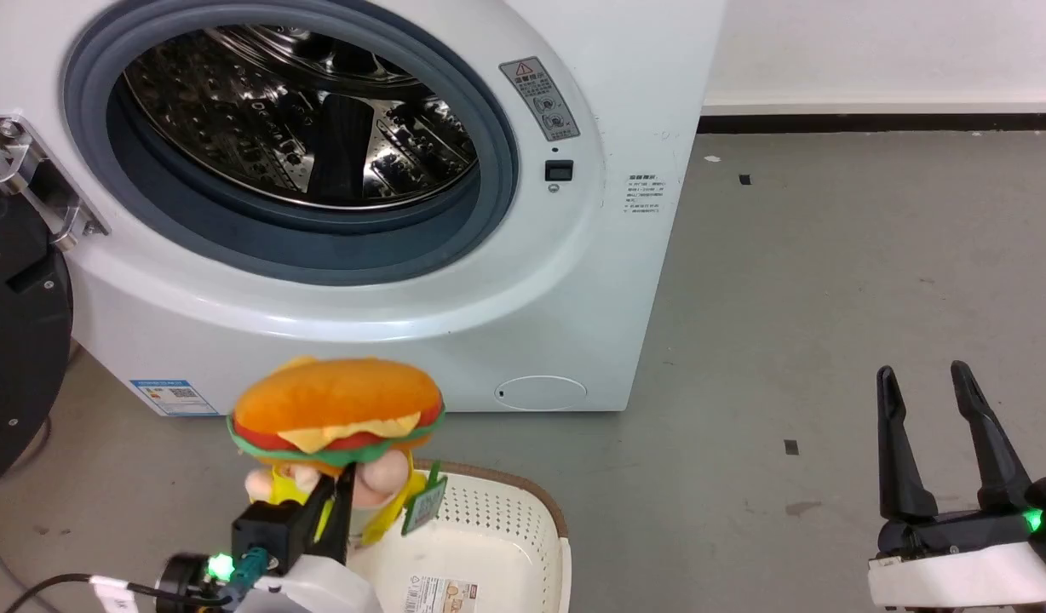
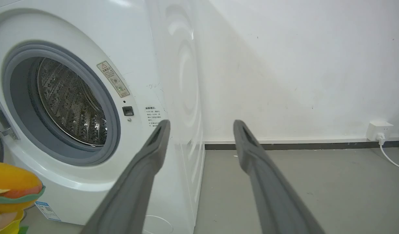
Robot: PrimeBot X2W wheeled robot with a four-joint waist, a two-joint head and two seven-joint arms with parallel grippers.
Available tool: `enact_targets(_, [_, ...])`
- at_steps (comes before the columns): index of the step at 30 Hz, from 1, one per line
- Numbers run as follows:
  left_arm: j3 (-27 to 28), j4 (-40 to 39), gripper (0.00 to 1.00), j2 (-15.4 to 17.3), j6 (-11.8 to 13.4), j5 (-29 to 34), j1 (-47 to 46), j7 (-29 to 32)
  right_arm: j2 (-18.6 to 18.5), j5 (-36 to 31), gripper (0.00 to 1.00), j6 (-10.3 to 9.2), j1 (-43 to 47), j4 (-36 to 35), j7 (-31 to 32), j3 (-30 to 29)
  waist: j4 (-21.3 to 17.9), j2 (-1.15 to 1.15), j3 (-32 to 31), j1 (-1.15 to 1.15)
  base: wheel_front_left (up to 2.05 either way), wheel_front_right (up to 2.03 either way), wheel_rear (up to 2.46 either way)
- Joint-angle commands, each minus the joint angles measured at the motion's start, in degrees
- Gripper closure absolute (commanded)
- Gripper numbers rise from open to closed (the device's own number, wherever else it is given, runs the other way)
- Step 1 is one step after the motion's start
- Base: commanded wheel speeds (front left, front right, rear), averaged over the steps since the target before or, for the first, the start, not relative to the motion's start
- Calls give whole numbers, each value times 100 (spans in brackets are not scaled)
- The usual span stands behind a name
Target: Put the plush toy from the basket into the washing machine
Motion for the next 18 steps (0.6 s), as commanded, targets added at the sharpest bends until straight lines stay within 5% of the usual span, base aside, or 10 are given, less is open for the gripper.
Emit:
enact_targets(1, [32, -91, 100, 44, 16, 39, 31, -32, -1, 29, 0, -4, 96, 3, -25, 17, -4, 0, 0, 1, 0, 0, 0])
enact_targets(11, [599, -1465, 100, 256, 0, 195, -255, -32, -1, 128, 0, -4, -91, -125, -25, 101, -206, 0, 439, 1, 0, 0, 0])
enact_targets(18, [837, -1673, 100, 608, -124, 158, -1317, 156, -1, 126, 0, -4, -455, -268, -25, 183, -465, 0, 1253, 1, 0, 0, 0])
